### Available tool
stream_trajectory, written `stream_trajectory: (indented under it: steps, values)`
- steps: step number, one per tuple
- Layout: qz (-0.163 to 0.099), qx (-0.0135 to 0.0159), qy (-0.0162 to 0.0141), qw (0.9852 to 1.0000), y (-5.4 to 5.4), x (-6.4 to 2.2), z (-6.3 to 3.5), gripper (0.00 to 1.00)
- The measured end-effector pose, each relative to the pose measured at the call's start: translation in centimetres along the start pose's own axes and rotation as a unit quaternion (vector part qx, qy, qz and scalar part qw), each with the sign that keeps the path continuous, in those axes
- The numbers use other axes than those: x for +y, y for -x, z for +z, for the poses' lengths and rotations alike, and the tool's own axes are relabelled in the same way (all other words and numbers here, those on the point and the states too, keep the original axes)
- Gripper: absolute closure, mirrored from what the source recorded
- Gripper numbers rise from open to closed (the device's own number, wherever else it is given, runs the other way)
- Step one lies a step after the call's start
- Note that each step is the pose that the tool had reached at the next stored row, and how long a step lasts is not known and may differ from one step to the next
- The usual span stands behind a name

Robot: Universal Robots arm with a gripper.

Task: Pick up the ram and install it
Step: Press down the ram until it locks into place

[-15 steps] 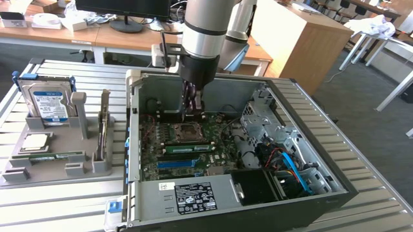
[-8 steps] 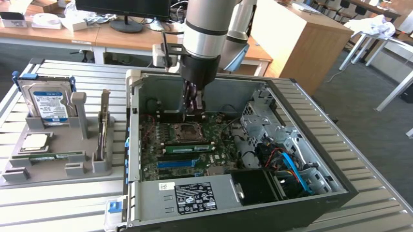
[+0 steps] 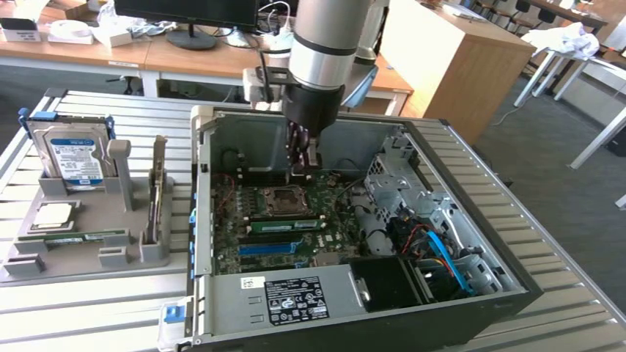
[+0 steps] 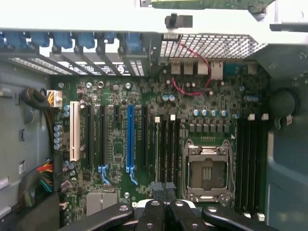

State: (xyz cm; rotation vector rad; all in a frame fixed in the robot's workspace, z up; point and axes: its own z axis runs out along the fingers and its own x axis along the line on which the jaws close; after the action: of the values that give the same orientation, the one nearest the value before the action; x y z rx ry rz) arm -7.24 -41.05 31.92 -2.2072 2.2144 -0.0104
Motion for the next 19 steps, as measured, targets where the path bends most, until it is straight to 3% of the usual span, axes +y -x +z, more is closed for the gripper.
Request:
stream_trajectory:
  steps: [12, 19]
  values:
    - [0.0, 0.0, 0.0022, 1.0, 0.0, -2.05, 0.03, 0.9]
    - [0.0, 0.0, 0.0023, 1.0, 0.0, -2.29, 0.04, 0.9]
